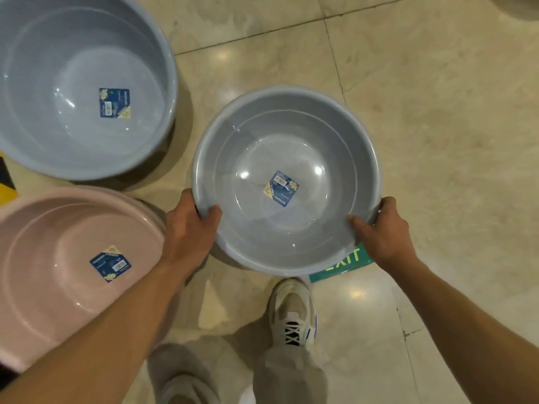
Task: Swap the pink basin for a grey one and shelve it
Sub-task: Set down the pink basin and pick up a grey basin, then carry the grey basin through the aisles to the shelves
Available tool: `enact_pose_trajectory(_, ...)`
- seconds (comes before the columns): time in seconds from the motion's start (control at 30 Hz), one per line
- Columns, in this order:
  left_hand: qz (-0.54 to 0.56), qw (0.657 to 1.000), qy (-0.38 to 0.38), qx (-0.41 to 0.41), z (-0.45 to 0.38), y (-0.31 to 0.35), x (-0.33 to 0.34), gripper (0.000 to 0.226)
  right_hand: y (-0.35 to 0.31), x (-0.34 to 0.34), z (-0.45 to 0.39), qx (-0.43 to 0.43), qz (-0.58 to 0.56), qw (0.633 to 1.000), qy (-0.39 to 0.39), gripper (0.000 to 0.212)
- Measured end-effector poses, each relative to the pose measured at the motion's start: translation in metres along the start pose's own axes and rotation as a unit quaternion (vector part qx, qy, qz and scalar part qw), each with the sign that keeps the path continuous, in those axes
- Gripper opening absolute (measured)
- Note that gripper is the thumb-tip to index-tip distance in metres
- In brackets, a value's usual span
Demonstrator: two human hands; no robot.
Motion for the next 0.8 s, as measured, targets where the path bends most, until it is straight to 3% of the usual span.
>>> enact_pose_trajectory(0.13,-0.015,0.999,0.04,0.03,0.019,0.035,-0.033,0.023,-0.035,-0.031,0.011,-0.015,-0.034,0.999,0.024,0.041)
enact_pose_trajectory(0.3,0.045,0.997,0.061,0.023,0.046,0.072,-0.092,0.033,-0.098,-0.078,0.035,-0.055,-0.06,0.995,0.058,0.044)
enact_pose_trajectory(0.4,0.072,0.996,0.062,0.005,0.066,0.09,-0.135,0.027,-0.146,-0.107,0.054,-0.097,-0.058,0.991,0.068,0.056)
enact_pose_trajectory(0.57,0.089,0.991,0.097,0.02,0.1,0.121,-0.216,0.011,-0.231,-0.153,0.078,-0.168,-0.076,0.98,0.076,0.054)
enact_pose_trajectory(0.8,0.157,0.976,0.148,-0.009,0.16,0.157,-0.301,0.033,-0.345,-0.211,0.112,-0.252,-0.044,0.966,0.034,0.044)
Point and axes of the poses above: each hand's wrist, its own z-axis away from the middle knuckle, its own x-axis out of the palm, y = z × x, the point moved 7 cm from there along -z, towards the middle knuckle, and after that the axes turned 6 degrees about -x, right-handed, at the moved point
